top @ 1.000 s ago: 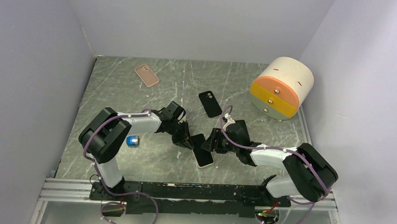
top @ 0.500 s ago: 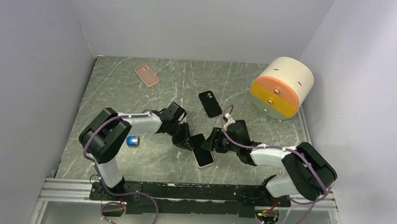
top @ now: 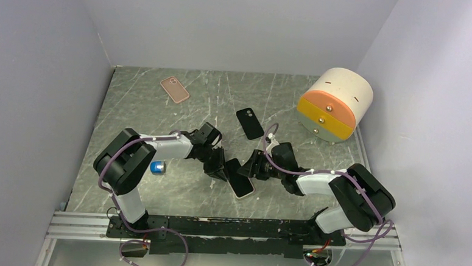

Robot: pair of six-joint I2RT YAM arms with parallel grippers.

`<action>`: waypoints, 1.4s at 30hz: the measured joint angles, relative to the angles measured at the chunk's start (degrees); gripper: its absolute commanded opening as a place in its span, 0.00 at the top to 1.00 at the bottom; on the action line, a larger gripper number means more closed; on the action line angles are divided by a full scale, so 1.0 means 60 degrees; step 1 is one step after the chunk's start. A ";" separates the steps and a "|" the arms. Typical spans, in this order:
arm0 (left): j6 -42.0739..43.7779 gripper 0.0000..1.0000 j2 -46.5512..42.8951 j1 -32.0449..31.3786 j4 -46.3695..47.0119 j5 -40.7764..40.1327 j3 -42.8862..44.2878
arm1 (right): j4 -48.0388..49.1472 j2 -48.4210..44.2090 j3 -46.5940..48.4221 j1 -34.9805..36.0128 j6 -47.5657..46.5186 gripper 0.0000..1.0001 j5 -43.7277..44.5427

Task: Put the phone into the phone case

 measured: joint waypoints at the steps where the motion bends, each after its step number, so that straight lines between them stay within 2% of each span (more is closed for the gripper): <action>1: 0.0025 0.82 -0.0018 -0.0004 -0.0040 -0.0015 0.0000 | 0.0044 0.0015 0.0000 -0.0007 0.0011 0.45 -0.0025; 35: 0.0200 0.81 -0.0237 -0.0087 -0.0703 -0.0335 0.0000 | 0.1523 0.0656 0.0000 -0.0146 0.0168 0.45 -0.1027; 38: 0.0200 0.81 -0.0273 -0.0095 -0.0823 -0.0346 0.0000 | 0.1912 0.0783 0.0000 -0.0160 0.0372 0.45 -0.1242; 42: 0.0211 0.81 -0.0306 -0.0160 -0.1042 -0.0353 -0.0004 | 0.2754 0.1235 0.0011 0.0055 0.0911 0.47 -0.2222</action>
